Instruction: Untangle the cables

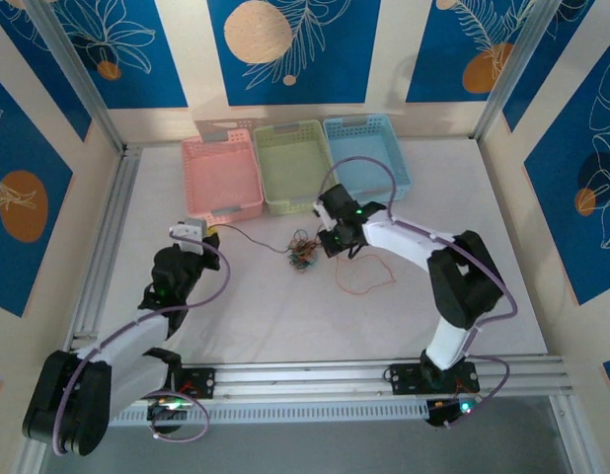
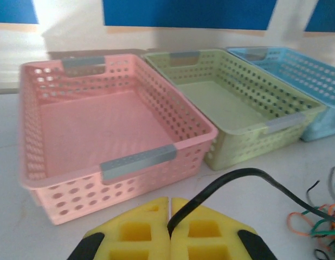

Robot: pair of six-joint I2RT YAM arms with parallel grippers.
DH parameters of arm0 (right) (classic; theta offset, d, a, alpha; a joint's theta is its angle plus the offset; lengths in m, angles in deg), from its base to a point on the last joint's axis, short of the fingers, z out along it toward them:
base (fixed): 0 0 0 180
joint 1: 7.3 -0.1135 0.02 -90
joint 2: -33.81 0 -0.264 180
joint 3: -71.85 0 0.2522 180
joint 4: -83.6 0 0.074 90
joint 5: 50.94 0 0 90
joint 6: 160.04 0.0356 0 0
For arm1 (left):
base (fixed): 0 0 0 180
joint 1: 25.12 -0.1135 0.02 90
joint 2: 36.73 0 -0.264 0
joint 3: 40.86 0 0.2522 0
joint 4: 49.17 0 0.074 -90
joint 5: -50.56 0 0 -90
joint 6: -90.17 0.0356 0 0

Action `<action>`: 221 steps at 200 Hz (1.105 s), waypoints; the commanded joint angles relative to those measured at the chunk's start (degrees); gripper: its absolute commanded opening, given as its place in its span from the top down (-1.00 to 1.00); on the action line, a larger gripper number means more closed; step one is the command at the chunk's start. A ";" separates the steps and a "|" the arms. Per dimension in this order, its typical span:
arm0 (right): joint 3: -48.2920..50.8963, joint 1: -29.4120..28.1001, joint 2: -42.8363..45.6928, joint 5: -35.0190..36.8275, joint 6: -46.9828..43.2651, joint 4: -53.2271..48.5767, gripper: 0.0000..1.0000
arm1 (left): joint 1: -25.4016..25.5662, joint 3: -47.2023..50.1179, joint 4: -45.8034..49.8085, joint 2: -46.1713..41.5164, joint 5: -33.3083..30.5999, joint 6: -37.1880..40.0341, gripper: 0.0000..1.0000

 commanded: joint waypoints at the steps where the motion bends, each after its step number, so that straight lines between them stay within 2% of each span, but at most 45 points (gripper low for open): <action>1: 5.25 4.51 8.42 6.11 7.52 5.18 1.00 | 0.38 0.17 2.90 -4.21 -11.75 0.22 1.00; 23: 10.44 10.81 15.30 6.39 13.97 7.62 1.00 | 0.38 1.02 4.18 -6.82 -16.54 0.14 1.00; 54: 17.81 20.59 23.64 1.76 22.34 11.43 1.00 | 0.21 1.43 5.38 -8.53 -19.95 0.33 1.00; 113: 25.14 32.34 30.51 2.49 35.02 11.74 1.00 | 0.03 3.25 7.49 -13.48 -28.69 -0.77 1.00; 158: 27.36 36.49 31.62 1.75 39.88 11.70 1.00 | -0.15 3.52 7.97 -14.10 -29.94 -1.15 1.00; 214: 26.88 36.82 30.05 -1.59 38.69 12.54 1.00 | -0.24 3.67 7.24 -13.86 -28.24 -1.00 1.00; 221: 26.38 36.84 29.63 -2.85 38.06 12.56 0.81 | -0.24 3.71 7.12 -13.80 -27.94 -0.94 1.00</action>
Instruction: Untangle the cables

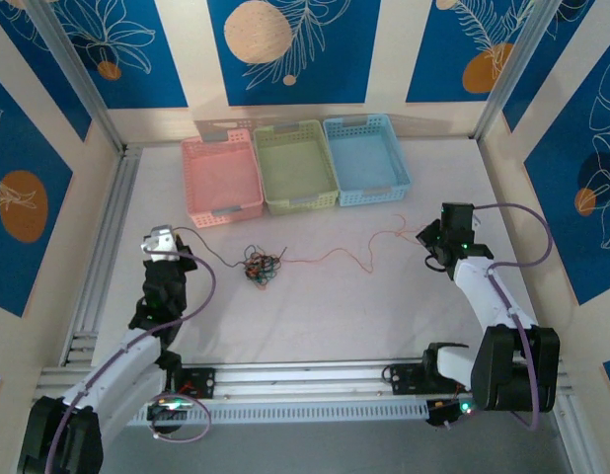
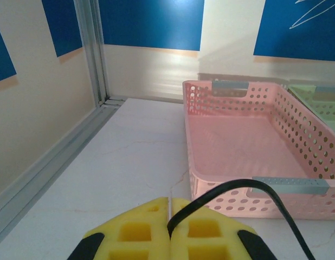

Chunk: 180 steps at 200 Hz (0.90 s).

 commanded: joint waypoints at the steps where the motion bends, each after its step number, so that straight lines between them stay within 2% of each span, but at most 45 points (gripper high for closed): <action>1: -0.47 0.29 -1.05 -3.34 -0.04 1.26 0.78 | -0.32 0.68 -0.92 -0.33 0.08 -0.62 1.00; 14: -2.13 0.29 -2.06 -5.76 -0.75 -0.37 0.29 | -0.33 0.60 -1.44 0.07 0.50 -0.45 1.00; 20: -2.86 0.29 -2.31 -6.13 -0.95 -1.17 0.17 | -0.32 0.67 -1.53 0.28 0.60 -0.50 1.00; 52: -3.21 -0.38 0.22 -6.30 -1.94 -1.30 -0.07 | -0.32 0.70 -1.51 0.15 0.84 -0.51 1.00; 73: -2.71 -2.60 2.86 -5.10 -4.34 0.02 -0.10 | -0.41 0.71 -1.66 0.37 0.89 -0.46 1.00; 101: -3.07 -8.73 0.97 -17.69 -10.15 8.46 -0.05 | -0.41 0.59 -1.88 0.79 1.15 -0.49 1.00; 140: -13.84 -22.85 -11.01 -28.66 -20.09 4.94 0.02 | -0.41 0.55 -2.00 1.03 1.47 -0.44 1.00; 159: -19.82 -29.43 -17.56 -26.67 -26.61 -0.17 0.06 | -0.43 0.52 -1.96 1.05 1.44 -0.45 1.00; 180: -26.31 -33.59 -25.45 -25.32 -32.52 -5.84 0.12 | -0.50 0.56 -1.99 1.07 1.52 -0.45 1.00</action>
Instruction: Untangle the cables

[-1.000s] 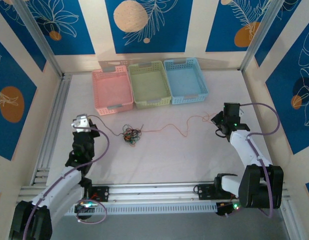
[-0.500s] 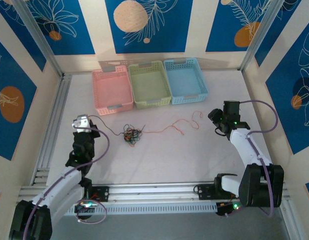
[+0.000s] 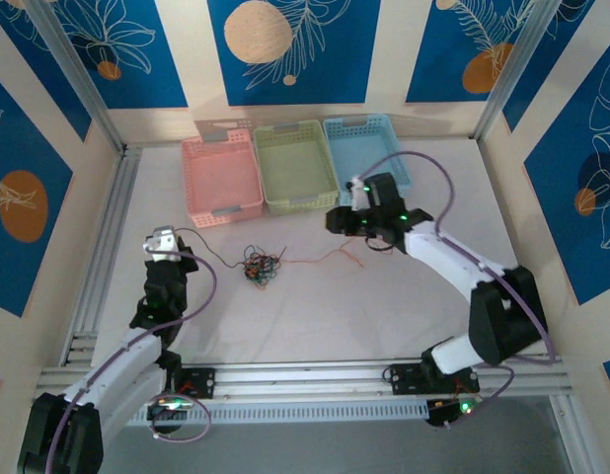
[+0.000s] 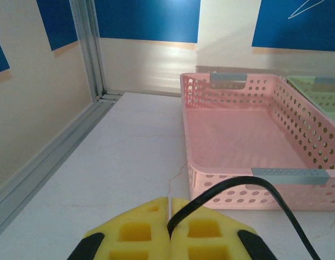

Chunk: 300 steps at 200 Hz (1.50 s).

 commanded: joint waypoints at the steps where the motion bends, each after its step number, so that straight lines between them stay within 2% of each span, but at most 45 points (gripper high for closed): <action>1: -6.30 -4.19 -7.24 -1.90 -10.88 -8.47 0.12 | -0.43 0.18 -1.84 0.08 0.64 -0.47 1.00; 30: -12.16 -8.54 -15.41 1.05 -19.51 -12.59 0.22 | -0.39 0.12 -1.89 0.28 0.86 -0.53 1.00; 52: -13.39 -10.07 -18.66 -0.59 -25.55 -11.79 0.26 | -0.39 -0.05 -1.91 0.70 0.82 -0.47 1.00; 106: -14.30 -13.00 -23.31 -2.26 -40.06 -9.76 0.24 | -0.34 0.30 -1.80 -0.22 0.48 -0.51 1.00; 144: -16.92 -13.24 -26.91 -5.83 -45.50 -10.24 0.20 | -0.36 0.32 -1.83 -0.07 0.56 -0.47 1.00; 226: -18.24 -13.47 -31.97 -7.11 -48.65 -8.37 0.15 | -0.39 0.18 -1.91 0.25 0.77 -0.53 1.00; 275: -17.39 -13.84 -33.52 -4.86 -49.30 -6.07 0.24 | -0.39 0.24 -1.92 0.28 0.76 -0.51 1.00; 300: -16.47 -14.08 -33.53 -4.63 -49.50 -4.43 0.38 | -0.34 0.24 -1.94 0.26 0.77 -0.54 1.00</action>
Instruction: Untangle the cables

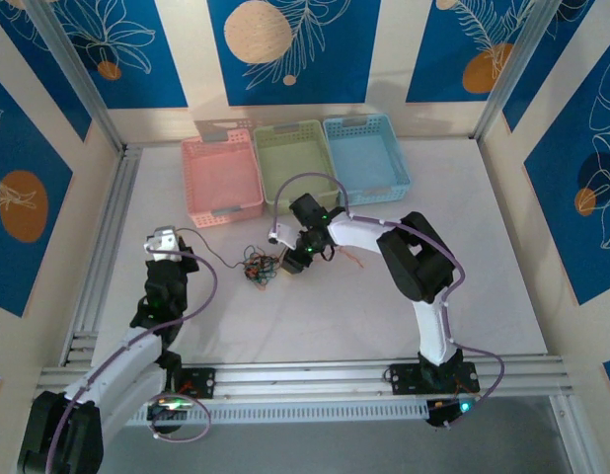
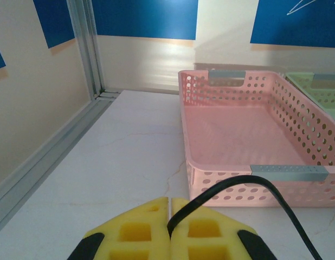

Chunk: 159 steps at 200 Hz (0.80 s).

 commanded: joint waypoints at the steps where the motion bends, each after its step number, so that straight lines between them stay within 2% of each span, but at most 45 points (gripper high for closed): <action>1: 0.53 -0.74 -1.47 -0.08 -1.29 2.15 0.38 | -0.37 0.24 -1.85 -0.32 0.51 -0.51 1.00; 22: 1.63 -1.18 -1.15 0.05 -1.68 3.15 0.52 | -0.41 0.23 -1.78 -0.47 0.46 -0.56 1.00; 27: 2.11 -1.19 -0.92 -0.20 -2.40 3.49 0.62 | -0.39 0.20 -1.76 -0.48 0.51 -0.56 1.00; 41: 2.90 -1.29 -0.47 0.14 -2.67 4.08 0.70 | -0.39 0.16 -1.73 -0.56 0.47 -0.56 1.00; 67: 5.14 -1.16 1.57 1.69 -2.43 6.94 1.00 | -0.39 0.30 -1.69 -0.65 0.34 -0.72 1.00; 123: 13.24 3.39 10.50 5.73 5.51 20.56 1.00 | -0.38 0.31 -1.61 -0.67 0.09 -0.69 1.00; 159: 16.65 7.73 13.97 15.10 12.79 27.13 1.00 | -0.39 0.36 -1.17 -1.21 -0.76 -0.81 1.00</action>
